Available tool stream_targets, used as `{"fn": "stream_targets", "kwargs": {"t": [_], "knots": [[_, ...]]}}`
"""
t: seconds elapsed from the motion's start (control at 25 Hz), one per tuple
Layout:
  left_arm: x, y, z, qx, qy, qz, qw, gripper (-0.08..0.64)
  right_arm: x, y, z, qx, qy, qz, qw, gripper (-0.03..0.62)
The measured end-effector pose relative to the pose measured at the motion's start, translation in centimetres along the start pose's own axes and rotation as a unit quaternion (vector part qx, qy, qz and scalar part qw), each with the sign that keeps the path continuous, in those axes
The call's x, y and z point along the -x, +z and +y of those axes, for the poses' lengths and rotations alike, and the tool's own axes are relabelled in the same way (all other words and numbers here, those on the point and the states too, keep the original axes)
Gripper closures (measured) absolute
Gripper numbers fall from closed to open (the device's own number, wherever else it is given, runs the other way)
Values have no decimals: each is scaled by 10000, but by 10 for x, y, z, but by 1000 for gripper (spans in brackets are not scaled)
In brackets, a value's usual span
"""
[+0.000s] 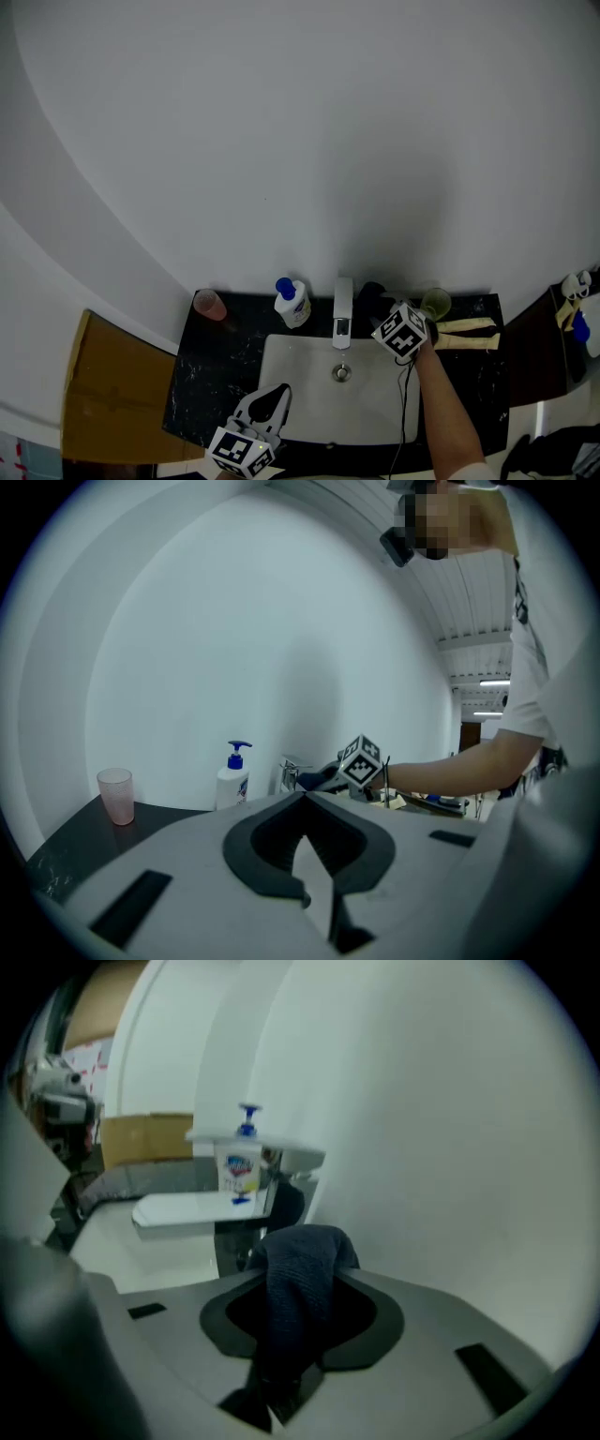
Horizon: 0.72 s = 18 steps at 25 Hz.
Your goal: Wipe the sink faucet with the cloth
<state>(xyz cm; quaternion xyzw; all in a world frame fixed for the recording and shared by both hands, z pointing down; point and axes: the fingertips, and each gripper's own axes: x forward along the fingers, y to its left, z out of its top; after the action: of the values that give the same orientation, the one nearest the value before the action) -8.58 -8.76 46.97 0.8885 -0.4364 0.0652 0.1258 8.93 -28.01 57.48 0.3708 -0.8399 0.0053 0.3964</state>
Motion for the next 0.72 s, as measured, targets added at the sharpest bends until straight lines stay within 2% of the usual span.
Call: {"fn": "stream_targets", "kwargs": {"t": [0.04, 0.12, 0.24, 0.36, 0.48, 0.56, 0.6, 0.72], "knots": [[1, -1, 0, -2, 0, 1, 10000, 558, -11, -11, 8, 185, 15, 299, 9994, 468], [2, 2, -1, -21, 39, 24, 10000, 558, -28, -20, 21, 356, 114, 538, 9979, 468], [5, 7, -1, -29, 120, 45, 9999, 558, -35, -10, 25, 184, 214, 349, 9990, 468], [6, 3, 2, -6, 125, 10, 9999, 558, -8, 20, 9, -224, 165, -399, 9988, 468], [6, 2, 4, 20, 155, 6, 9999, 558, 36, 66, -15, -506, 75, -1510, 9872, 468], [7, 4, 4, 28, 162, -9, 9999, 558, 55, 80, -26, -637, 16, -1834, 9810, 468], [6, 5, 4, 26, 155, -19, 9999, 558, 55, 75, -29, -551, -57, -1678, 9843, 468], [6, 10, 3, 23, 147, -33, 9999, 558, 28, 33, -19, 100, -171, -527, 9984, 468]]}}
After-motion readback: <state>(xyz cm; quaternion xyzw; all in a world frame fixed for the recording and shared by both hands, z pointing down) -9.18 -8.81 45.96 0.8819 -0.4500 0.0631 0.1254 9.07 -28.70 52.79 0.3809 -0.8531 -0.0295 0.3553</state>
